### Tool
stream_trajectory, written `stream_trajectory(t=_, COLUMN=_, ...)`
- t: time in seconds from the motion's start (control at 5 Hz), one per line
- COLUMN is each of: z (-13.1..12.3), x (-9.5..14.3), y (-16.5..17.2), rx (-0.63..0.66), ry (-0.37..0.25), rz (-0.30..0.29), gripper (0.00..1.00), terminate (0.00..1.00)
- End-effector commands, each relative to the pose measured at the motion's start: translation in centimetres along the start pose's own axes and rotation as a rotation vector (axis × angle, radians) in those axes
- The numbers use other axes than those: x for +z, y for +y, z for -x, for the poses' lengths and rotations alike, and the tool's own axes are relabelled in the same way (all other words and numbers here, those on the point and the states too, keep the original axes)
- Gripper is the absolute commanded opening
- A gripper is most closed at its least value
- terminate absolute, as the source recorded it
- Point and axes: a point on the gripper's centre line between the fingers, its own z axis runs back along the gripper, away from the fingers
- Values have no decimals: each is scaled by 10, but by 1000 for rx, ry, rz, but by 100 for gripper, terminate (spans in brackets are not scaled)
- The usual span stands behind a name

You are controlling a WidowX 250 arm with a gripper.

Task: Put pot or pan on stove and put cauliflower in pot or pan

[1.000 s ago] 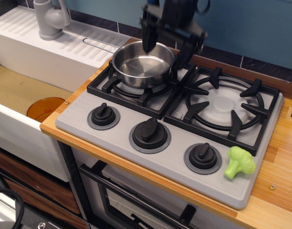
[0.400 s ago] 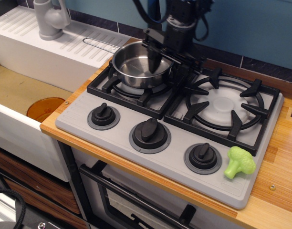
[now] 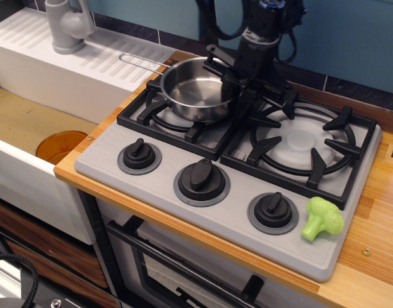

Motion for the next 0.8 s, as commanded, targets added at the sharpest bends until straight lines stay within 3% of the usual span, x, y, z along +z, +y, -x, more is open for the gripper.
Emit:
stream_trajectory(t=0.0, z=-17, x=25, y=3, rx=-31, ry=-78, rz=11, gripper=0, terminate=0)
stream_trajectory(t=0.2, z=-15, x=49, y=9, rx=-61, ry=-41, rz=-19, gripper=0, terminate=0)
stream_trajectory(t=0.6, z=-5, x=112, y=5, rx=-90, ry=54, rz=1, gripper=0, terminate=0)
